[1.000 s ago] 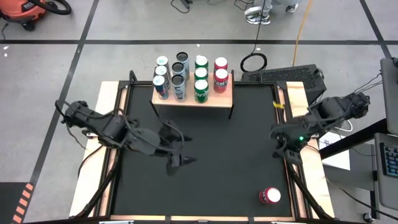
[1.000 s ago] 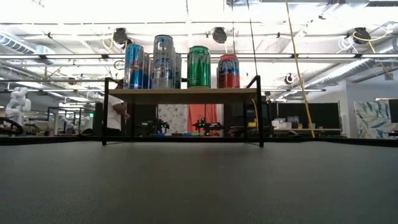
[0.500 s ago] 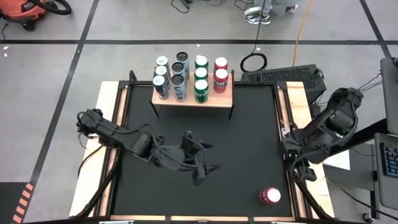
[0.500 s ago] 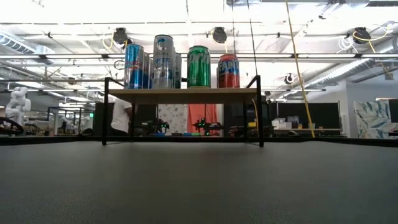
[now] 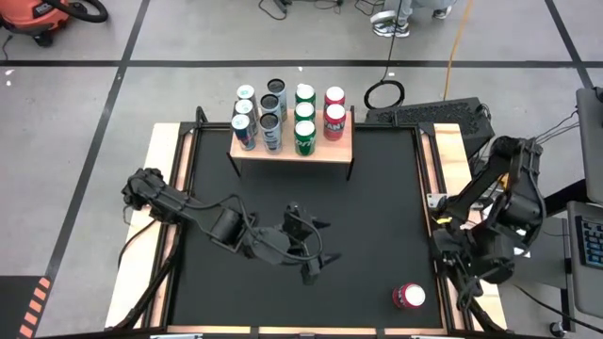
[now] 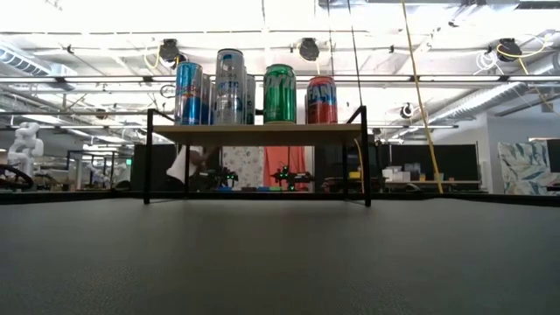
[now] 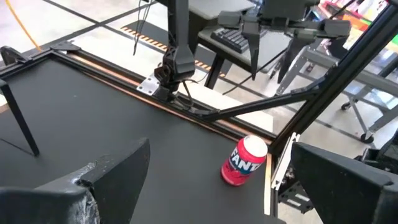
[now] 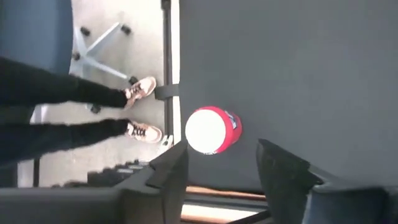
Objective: Place canned beverage on shelf
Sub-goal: Put the orange soda can on the shelf
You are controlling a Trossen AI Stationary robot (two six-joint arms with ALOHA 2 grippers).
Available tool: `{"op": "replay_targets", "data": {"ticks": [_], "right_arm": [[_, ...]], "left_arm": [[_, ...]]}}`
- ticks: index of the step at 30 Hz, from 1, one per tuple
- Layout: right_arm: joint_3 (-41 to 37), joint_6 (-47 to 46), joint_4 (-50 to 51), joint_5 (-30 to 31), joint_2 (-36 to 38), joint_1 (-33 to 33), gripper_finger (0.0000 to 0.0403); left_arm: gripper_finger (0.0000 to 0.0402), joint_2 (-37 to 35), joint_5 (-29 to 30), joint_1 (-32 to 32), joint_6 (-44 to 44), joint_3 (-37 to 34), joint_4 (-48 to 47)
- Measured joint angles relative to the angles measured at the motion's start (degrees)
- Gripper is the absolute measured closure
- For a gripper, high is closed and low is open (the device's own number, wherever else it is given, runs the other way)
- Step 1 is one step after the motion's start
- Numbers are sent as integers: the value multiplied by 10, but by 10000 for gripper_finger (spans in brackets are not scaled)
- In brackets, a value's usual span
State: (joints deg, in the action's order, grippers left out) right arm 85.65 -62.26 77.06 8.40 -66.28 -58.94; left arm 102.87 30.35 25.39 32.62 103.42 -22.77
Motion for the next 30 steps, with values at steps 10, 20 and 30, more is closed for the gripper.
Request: {"op": "replay_targets", "data": {"ticks": [10,20,30], "right_arm": [[0,-111,0,21,-30,-53,183],[0,-121,26,25,-60,-91,115],[0,-94,5,83,-101,-91,68]], "left_arm": [[11,0,-29,7,-4,0,-2],[11,-1,-40,13,-48,0,-3],[11,-1,-40,17,-37,0,-7]]}}
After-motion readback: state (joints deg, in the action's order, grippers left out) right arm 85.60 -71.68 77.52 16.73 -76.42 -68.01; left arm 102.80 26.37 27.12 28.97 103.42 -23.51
